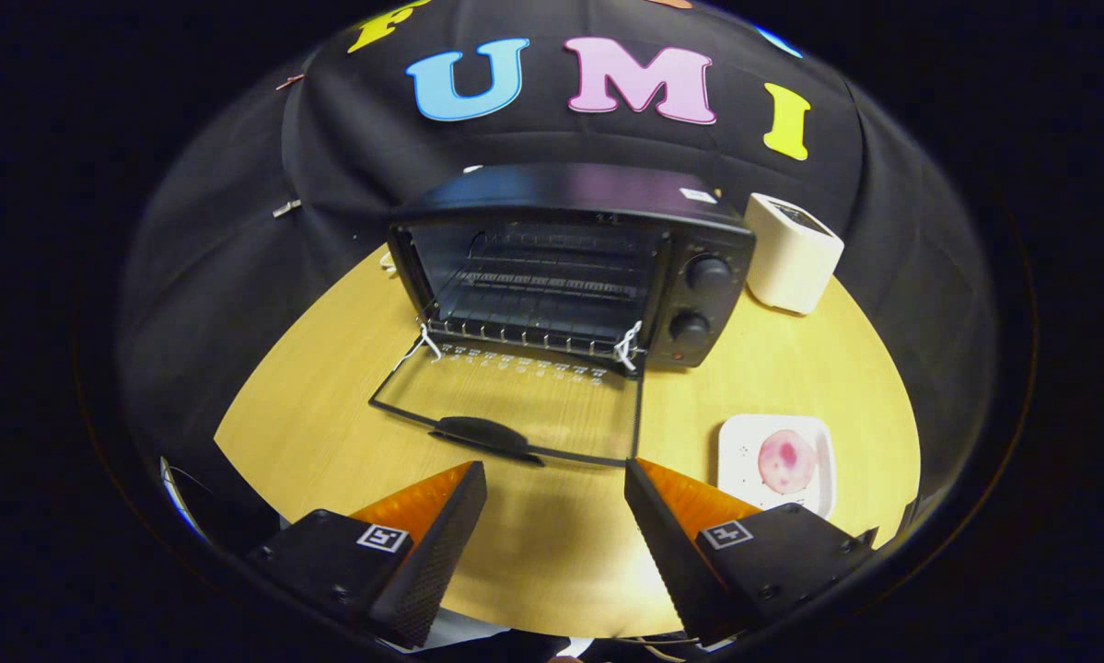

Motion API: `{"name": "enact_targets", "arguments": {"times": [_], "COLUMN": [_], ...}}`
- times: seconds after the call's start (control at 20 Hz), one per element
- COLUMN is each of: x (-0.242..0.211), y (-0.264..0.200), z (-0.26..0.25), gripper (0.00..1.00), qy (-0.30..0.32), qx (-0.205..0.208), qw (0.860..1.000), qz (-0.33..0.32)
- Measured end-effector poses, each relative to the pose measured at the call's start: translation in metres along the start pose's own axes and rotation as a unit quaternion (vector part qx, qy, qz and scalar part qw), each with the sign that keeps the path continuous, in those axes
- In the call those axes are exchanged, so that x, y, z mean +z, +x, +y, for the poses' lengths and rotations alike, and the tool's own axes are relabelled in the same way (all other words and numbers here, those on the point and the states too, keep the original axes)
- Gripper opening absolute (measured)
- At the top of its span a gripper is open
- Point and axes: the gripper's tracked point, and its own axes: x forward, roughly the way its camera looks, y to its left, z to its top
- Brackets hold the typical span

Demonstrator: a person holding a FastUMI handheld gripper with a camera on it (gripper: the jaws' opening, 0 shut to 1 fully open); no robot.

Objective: Open the toaster oven, put the food inside, and close the toaster oven door.

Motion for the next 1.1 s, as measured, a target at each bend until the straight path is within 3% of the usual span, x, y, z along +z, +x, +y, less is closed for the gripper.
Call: {"name": "enact_targets", "arguments": {"times": [0.15, 0.4, 0.8, 1.1], "x": [0.024, 0.029, -0.029, -0.082], "y": [-0.016, -0.027, -0.013, 0.004], "z": [-0.045, -0.130, -0.244, -0.265], "gripper": [0.99, 0.99, 0.99, 1.00], "qy": [-0.004, 0.044, 0.064, 0.037], "qx": [-0.005, -0.022, -0.056, -0.026], "qw": [1.000, 0.999, 0.993, 0.988], "qz": [-0.019, -0.004, 0.076, 0.148]}}
